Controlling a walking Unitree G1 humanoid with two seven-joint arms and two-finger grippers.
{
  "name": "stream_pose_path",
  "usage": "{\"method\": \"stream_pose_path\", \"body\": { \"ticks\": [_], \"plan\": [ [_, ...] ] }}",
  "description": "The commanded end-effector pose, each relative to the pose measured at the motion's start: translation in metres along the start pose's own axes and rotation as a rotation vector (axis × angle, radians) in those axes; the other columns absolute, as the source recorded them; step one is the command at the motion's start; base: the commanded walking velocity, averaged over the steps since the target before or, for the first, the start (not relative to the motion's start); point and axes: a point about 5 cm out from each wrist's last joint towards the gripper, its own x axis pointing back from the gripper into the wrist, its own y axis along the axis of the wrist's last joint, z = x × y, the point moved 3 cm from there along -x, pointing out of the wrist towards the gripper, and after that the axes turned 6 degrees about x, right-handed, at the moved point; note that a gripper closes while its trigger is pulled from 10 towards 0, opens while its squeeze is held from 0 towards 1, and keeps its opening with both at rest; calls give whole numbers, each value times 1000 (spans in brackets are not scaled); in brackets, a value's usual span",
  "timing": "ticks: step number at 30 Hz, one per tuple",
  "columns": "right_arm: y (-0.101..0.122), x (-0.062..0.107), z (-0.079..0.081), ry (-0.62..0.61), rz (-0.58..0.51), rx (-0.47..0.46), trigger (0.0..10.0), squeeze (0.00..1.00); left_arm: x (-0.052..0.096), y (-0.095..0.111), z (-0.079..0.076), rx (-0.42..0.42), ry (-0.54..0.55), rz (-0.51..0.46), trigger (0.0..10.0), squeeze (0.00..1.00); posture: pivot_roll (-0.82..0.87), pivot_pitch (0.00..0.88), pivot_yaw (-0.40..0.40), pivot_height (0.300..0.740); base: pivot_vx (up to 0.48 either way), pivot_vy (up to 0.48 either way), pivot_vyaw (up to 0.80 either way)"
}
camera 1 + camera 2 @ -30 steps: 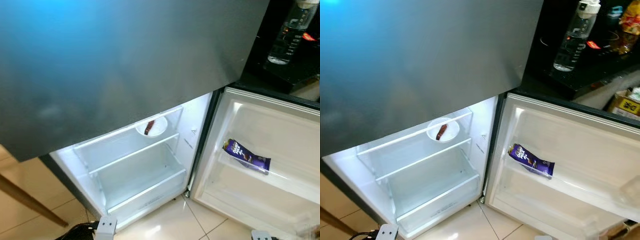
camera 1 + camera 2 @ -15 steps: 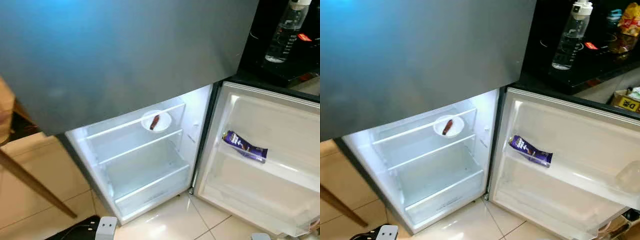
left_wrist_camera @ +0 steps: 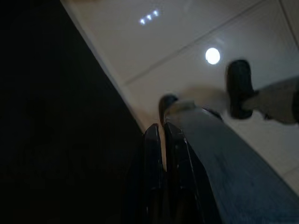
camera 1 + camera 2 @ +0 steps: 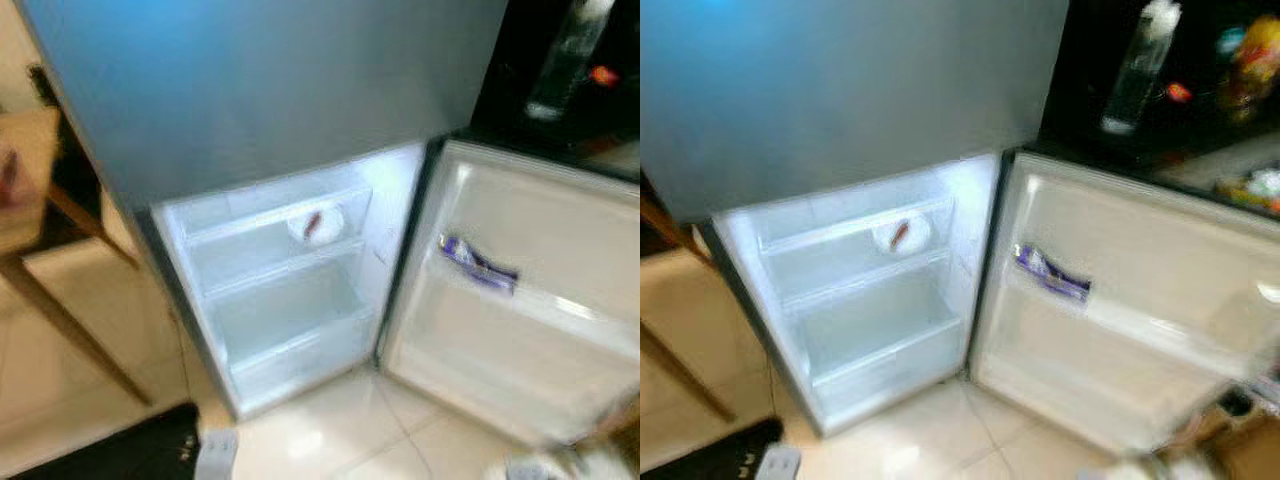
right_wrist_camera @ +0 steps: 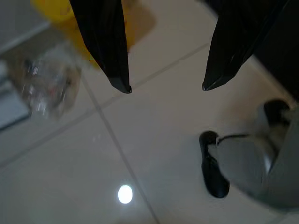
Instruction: Restocking fridge
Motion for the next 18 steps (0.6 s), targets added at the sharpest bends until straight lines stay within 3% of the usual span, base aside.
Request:
{"method": "stream_pose_path", "body": {
  "ticks": [1, 18],
  "plan": [
    [9, 0, -3, -5, -24, 15, 10000, 0, 1, -6, 4, -6, 12, 22, 10000, 0, -28, 56, -29, 740, -345, 0, 0],
    [9, -1, -2, -1, -22, 24, 10000, 0, 1, -6, 3, -15, 6, 25, 10000, 0, -29, 48, -29, 740, -331, 0, 0]
  ]
}}
